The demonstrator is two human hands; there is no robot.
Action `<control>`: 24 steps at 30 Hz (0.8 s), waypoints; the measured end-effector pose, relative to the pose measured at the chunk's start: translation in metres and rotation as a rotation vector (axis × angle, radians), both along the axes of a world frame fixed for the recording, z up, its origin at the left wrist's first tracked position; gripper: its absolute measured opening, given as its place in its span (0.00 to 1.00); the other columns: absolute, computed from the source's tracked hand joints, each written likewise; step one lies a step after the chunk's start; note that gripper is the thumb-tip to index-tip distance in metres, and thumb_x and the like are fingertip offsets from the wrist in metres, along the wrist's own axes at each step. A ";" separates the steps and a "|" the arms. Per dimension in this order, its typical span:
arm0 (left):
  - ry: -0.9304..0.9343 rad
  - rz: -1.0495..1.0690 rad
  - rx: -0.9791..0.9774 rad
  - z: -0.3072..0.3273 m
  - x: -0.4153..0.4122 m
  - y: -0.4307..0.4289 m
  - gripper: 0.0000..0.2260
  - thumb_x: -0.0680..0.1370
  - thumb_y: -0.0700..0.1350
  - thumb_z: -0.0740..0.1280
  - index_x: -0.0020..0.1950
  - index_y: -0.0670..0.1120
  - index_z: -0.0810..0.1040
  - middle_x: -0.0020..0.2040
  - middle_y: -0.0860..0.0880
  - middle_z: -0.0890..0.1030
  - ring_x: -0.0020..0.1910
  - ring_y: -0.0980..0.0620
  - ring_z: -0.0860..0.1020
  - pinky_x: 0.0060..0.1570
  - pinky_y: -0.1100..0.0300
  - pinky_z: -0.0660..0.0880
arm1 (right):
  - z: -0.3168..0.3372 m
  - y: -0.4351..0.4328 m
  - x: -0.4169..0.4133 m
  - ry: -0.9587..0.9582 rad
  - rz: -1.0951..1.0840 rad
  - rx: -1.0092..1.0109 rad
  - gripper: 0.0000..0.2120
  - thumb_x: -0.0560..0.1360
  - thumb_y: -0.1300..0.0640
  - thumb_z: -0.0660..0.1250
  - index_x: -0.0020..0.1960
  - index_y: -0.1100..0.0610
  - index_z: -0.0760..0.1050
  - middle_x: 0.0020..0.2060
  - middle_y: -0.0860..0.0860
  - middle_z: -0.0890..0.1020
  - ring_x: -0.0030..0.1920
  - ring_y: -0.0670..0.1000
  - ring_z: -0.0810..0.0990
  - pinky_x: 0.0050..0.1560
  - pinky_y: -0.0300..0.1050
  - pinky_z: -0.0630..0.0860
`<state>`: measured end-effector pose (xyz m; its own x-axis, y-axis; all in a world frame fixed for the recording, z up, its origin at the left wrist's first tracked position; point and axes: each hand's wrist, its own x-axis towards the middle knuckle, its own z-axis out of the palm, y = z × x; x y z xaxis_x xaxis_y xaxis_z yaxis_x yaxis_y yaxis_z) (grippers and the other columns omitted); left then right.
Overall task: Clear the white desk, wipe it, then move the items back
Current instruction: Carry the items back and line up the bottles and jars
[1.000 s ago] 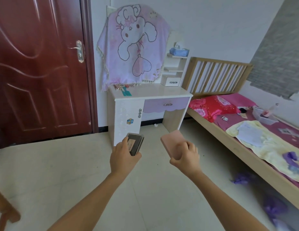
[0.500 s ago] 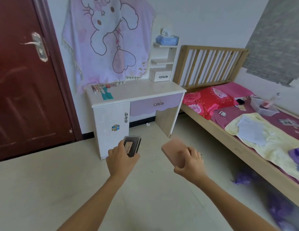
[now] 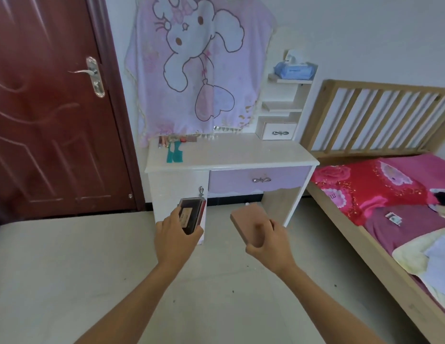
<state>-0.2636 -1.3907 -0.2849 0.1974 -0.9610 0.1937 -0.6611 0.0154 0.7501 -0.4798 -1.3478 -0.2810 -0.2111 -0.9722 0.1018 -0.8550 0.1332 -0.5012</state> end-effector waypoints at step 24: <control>0.116 0.014 0.174 -0.068 -0.021 -0.302 0.29 0.69 0.51 0.71 0.67 0.49 0.65 0.55 0.47 0.76 0.54 0.48 0.68 0.51 0.50 0.74 | -0.035 -0.311 -0.036 -0.109 -0.017 0.137 0.24 0.63 0.52 0.71 0.56 0.56 0.69 0.50 0.52 0.69 0.51 0.56 0.72 0.52 0.53 0.74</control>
<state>-0.2843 -1.6922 -0.3531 0.2224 -0.9750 0.0004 -0.5695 -0.1295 0.8117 -0.5153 -1.6586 -0.3156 -0.2303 -0.9715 -0.0557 -0.7938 0.2206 -0.5667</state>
